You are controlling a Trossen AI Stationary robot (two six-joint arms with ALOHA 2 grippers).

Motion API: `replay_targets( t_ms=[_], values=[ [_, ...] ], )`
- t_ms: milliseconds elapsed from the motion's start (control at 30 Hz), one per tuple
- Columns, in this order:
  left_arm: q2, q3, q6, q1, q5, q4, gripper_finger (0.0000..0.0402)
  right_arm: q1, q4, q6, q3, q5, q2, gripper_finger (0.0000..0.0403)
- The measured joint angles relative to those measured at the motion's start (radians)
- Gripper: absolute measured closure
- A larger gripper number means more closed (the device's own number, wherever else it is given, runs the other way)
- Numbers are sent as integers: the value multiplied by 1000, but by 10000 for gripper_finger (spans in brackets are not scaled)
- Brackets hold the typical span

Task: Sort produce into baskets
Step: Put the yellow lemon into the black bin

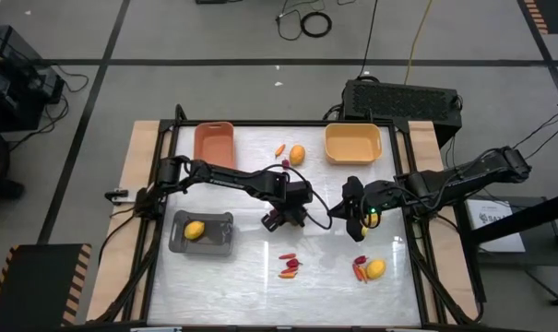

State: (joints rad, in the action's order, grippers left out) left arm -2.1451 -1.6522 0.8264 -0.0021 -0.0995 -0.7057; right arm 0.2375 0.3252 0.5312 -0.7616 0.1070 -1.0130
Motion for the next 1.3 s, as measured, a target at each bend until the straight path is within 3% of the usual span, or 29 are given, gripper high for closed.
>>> replay_targets(
  t_ms=[167,300,533,667,1000,1300],
  values=[
    [36,-1,-113,2,-13,-12,190,0,1,-16,0,1,0,403],
    [154,-7,-237,3,-15,-97,191,0,1,-21,0,2,0,403],
    [369,5,-657,-3,-39,-384,191,0,-7,-64,0,40,0,403],
    [521,125,-852,-49,-59,-446,191,-1,-7,-98,0,59,0,403],
    [896,533,-1315,-248,68,-456,191,-6,-9,-160,0,73,0,403],
    [946,745,-1545,-343,105,-323,192,-42,-14,-181,0,105,0,403]
  ],
)
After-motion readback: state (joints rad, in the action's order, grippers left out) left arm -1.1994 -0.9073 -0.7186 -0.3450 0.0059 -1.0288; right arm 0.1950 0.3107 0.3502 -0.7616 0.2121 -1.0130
